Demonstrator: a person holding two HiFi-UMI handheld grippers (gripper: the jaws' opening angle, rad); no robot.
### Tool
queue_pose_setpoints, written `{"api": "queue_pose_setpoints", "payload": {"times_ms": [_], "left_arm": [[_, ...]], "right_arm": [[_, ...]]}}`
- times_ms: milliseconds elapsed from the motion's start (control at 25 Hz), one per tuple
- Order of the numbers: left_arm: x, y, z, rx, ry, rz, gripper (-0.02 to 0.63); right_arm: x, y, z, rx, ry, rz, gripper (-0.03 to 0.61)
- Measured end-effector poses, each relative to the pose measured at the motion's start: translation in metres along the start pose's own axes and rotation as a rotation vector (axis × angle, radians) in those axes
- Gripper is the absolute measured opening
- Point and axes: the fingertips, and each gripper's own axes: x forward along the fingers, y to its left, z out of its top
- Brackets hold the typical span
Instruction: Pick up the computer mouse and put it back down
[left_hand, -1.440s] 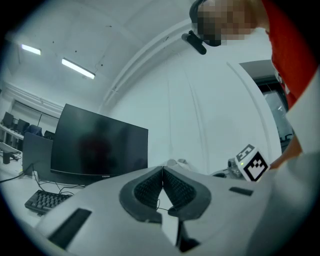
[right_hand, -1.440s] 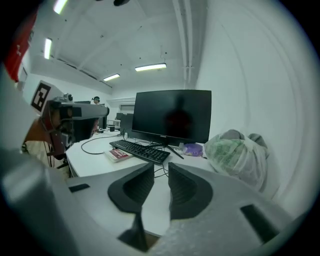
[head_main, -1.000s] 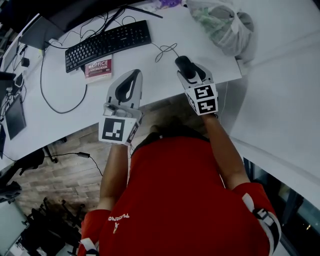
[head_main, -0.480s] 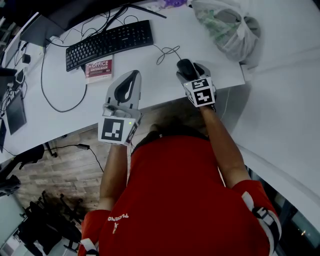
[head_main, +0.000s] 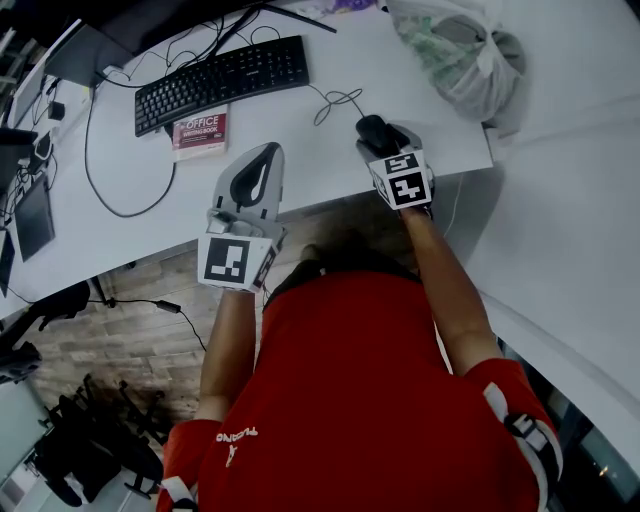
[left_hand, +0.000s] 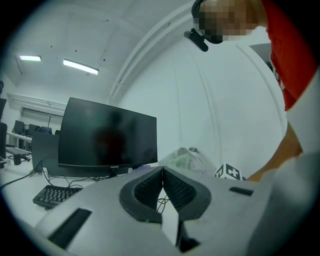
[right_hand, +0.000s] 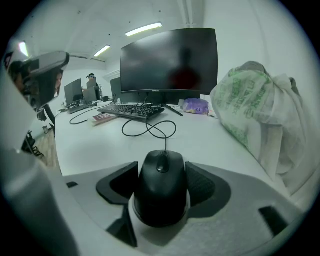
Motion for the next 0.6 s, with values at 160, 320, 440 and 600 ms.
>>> {"api": "queue_pose_setpoints", "payload": {"times_ms": [160, 320, 440, 600], "left_arm": [[-0.004, -0.002, 0.001, 0.003, -0.002, 0.008, 0.009], [-0.008, -0.004, 0.003, 0.004, -0.008, 0.012, 0.009], [-0.011, -0.005, 0.006, 0.002, -0.013, 0.013, 0.009], [-0.013, -0.007, 0.011, 0.0, -0.025, 0.017, 0.009]], "right_arm": [[-0.01, 0.0, 0.007, 0.007, -0.038, 0.003, 0.295], [-0.03, 0.005, 0.027, 0.029, -0.105, 0.024, 0.295], [-0.053, 0.01, 0.047, 0.032, -0.159, 0.035, 0.295], [-0.085, 0.017, 0.076, 0.017, -0.237, 0.049, 0.293]]}}
